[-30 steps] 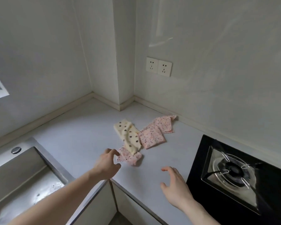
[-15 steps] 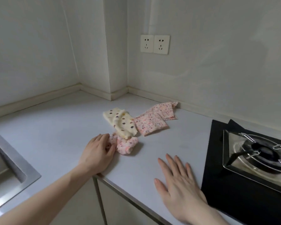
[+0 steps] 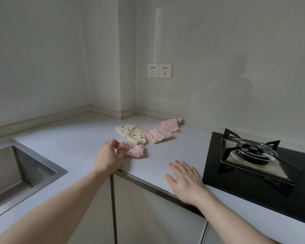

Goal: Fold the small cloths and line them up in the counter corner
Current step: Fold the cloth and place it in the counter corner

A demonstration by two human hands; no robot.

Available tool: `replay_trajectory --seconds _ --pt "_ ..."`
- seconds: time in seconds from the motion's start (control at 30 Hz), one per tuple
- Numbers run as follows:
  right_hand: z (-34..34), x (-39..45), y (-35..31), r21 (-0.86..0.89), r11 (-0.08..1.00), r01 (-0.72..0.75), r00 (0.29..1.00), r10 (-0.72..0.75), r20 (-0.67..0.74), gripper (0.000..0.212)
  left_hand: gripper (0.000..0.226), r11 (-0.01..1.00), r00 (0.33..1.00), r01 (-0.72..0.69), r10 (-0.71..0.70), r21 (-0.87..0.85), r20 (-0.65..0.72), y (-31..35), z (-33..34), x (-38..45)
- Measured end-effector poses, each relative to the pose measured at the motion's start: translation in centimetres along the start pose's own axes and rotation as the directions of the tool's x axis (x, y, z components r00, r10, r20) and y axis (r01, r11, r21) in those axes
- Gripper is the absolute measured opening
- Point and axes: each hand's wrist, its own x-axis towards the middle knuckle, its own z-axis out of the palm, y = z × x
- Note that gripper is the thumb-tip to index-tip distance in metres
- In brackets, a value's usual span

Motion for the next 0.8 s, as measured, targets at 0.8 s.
replay_trajectory --seconds 0.8 --pt "0.2 -8.3 -2.4 -0.054 0.992 -0.112 0.993 0.111 -0.025 0.09 0.028 0.91 0.913 -0.381 0.398 0.165 -0.087 6.3 -15.6 -8.1"
